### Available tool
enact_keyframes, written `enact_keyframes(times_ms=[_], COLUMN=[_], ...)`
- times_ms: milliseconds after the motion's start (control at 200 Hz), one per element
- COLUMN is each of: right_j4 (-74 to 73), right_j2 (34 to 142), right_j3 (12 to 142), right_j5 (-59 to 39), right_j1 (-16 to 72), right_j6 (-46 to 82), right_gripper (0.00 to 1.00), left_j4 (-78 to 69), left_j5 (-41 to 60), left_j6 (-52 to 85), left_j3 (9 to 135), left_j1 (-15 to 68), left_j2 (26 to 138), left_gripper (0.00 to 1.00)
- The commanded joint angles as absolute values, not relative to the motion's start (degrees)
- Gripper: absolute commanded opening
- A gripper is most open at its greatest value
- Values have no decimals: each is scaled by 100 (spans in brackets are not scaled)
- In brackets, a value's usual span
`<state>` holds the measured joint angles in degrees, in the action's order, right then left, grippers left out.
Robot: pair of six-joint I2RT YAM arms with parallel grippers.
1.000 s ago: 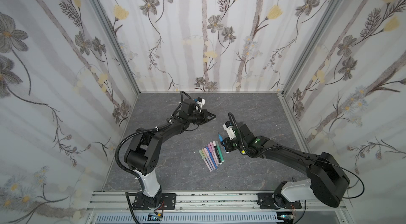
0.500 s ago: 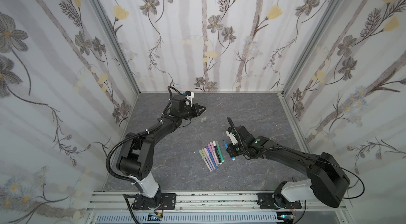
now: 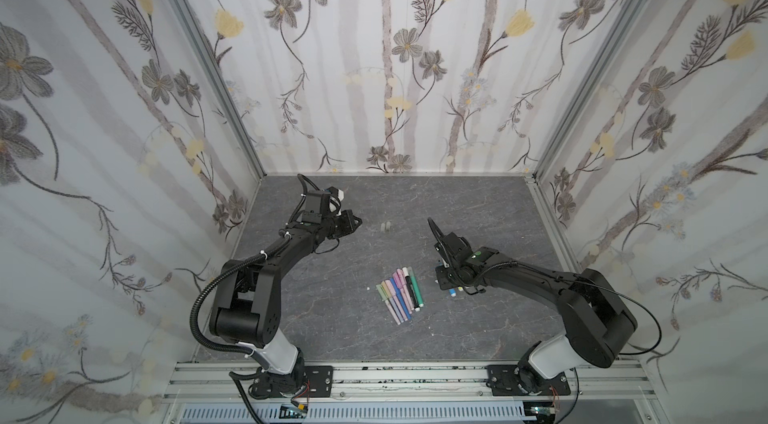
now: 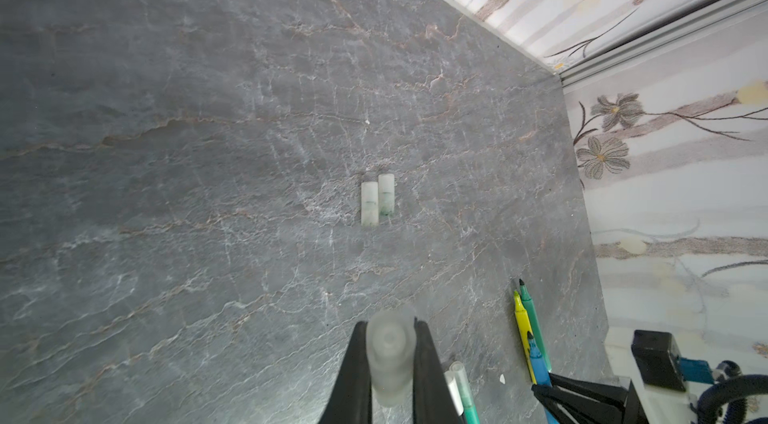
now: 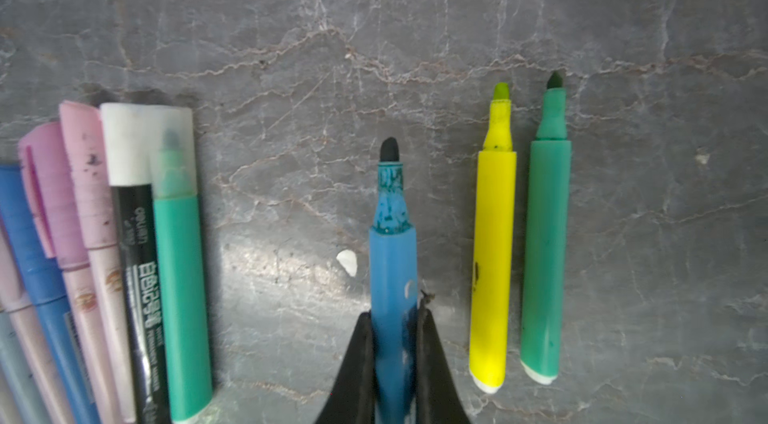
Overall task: Open the pen caps
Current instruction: 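Lower the cap toward the other caps while the right sets the highlighter down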
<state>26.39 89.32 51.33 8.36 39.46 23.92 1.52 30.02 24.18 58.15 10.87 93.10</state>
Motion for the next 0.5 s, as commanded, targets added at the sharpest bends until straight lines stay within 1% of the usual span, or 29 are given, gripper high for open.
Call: enact_keyframes(times_ms=[0,170,190,290,425,495], right_j4=[2799,2757,2755,2742,2742,2734], right_j2=[9051,9101,9268,9373,9444,9453], right_j3=[5211,5229,5229,5247,5273,5280], right_j5=[1218,1317,1315,1327,1310,1311], right_j1=[3907,3872,3874,3866,3866,3852], right_j6=[2381,2414,2417,2399,2372,2370], right_gripper=[0,0,0,0,2,6], left_j4=[105,123,123,103,27,9], left_j5=[3005,3057,3063,3102,3120,3129], left_j6=[2320,2276,2276,2285,2320,2329], left_j3=[5761,5788,5796,5812,5783,5783], left_j1=[1057,1019,1019,1020,1019,1015], left_j2=[9344,9459,9474,9538,9584,9603], left_gripper=[0,0,0,0,0,0])
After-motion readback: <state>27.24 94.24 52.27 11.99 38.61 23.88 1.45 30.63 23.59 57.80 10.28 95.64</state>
